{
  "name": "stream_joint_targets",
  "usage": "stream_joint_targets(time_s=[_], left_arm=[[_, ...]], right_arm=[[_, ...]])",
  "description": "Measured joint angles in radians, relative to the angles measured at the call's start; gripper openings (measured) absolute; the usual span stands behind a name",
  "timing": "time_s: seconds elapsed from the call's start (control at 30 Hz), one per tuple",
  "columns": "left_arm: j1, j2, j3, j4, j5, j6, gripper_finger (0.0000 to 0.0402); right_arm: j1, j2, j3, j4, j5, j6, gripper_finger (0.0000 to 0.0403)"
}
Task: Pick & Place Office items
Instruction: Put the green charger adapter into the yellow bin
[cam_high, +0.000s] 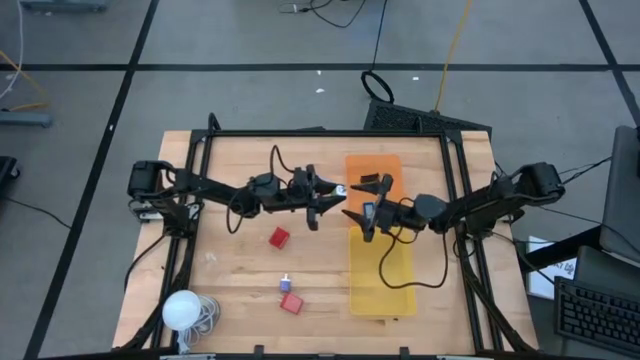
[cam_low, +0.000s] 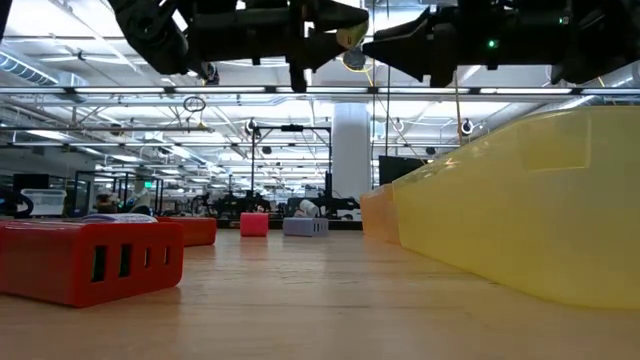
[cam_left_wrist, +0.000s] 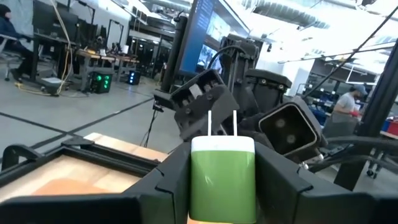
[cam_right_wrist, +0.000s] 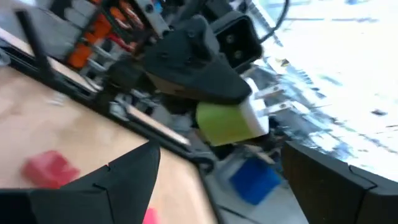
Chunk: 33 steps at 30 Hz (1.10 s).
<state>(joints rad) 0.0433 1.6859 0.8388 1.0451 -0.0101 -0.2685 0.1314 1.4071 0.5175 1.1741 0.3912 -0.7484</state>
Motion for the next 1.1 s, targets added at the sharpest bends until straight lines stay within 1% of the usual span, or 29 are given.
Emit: stream_joint_targets(time_s=[0.07,0.2,0.27,0.37,0.47,0.57,0.67,0.9,1.03,1.1], left_arm=[[0.000,-0.001,0.004,0.000,0.000,0.000,0.0142],[0.000,0.000,0.005,-0.002,0.000,-0.016,0.0136],[0.000,0.000,0.005,0.000,0.000,-0.035,0.0134],[0.000,0.000,0.005,-0.004,-0.003,-0.066,0.0134],[0.000,-0.001,0.005,-0.013,-0.031,-0.086,0.0138],[0.000,-0.001,0.005,-0.019,-0.043,-0.086,0.0141],[0.000,-0.001,0.005,-0.017,-0.044,-0.091,0.0136],[-0.001,-0.001,0.004,-0.016,-0.043,-0.138,0.0140],[-0.007,-0.001,0.006,-0.023,-0.043,-0.156,0.0139],[-0.012,-0.001,0.020,-0.045,-0.042,-0.157,0.0134]], right_arm=[[0.005,0.000,0.000,0.044,0.028,-0.054,0.0320],[0.008,0.000,0.000,0.086,0.017,-0.133,0.0320],[0.008,0.000,0.010,0.059,-0.001,-0.137,0.0320],[0.006,0.000,0.037,0.008,-0.002,-0.135,0.0320],[0.006,0.000,0.062,-0.028,-0.002,-0.136,0.0320],[0.005,0.000,0.082,-0.027,-0.003,-0.140,0.0320],[0.005,0.000,0.094,-0.035,-0.003,-0.163,0.0320],[-0.009,0.003,0.108,-0.083,-0.004,-0.156,0.0320],[-0.014,0.027,0.109,-0.077,-0.004,-0.155,0.0320],[-0.018,0.048,0.109,-0.041,-0.023,-0.158,0.0320]])
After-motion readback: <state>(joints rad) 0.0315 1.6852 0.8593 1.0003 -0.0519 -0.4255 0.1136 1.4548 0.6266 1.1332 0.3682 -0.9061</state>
